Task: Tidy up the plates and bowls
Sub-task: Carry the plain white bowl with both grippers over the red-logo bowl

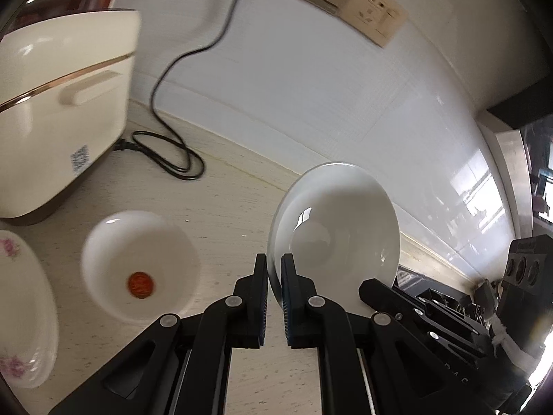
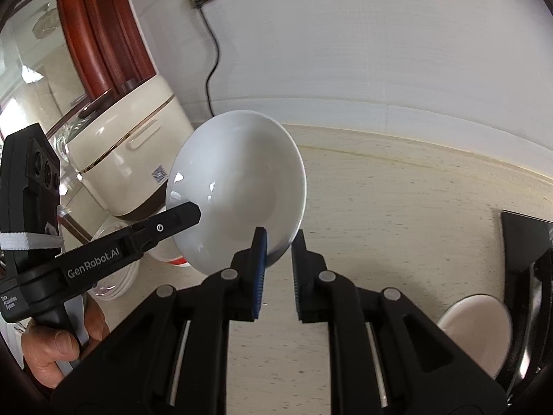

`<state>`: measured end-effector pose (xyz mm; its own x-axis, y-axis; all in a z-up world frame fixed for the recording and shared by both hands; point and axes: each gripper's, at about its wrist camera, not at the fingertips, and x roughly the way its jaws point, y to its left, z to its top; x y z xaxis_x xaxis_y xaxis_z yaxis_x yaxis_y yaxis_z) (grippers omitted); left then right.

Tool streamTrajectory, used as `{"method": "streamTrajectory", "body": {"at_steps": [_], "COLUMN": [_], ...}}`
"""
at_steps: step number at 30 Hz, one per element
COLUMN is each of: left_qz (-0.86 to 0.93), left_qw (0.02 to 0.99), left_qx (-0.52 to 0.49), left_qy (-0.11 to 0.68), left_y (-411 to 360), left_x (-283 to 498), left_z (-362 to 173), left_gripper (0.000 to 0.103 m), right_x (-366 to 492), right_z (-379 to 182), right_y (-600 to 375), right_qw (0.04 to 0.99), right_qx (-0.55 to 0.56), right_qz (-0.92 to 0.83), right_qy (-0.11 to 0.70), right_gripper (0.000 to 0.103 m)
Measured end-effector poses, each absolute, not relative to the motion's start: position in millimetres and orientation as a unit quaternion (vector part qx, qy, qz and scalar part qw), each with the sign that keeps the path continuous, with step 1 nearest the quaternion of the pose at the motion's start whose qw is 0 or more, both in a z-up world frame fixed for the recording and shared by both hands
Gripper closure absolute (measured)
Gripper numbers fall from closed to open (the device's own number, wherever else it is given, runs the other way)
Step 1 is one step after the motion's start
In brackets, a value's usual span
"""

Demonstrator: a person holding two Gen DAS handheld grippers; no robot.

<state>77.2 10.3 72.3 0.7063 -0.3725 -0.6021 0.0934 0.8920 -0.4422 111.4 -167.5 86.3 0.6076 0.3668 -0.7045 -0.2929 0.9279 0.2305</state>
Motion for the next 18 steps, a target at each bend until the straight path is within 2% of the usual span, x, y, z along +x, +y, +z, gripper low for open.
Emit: {"method": "streamTrajectory", "body": {"at_steps": [18], "left_qz": [-0.087], "left_qw": [0.895], "left_qx": [-0.242], "left_qy": [0.364], "left_y": [97.2], "left_x": [69.1], "left_z": [51.0], "left_gripper": [0.096], "right_x": [123.9], "right_z": [68.5], "right_y": [-76.9], "right_qw": [0.874], "right_qx": [0.021], "right_qz": [0.226], "right_qy": [0.430], "right_gripper": [0.085]}}
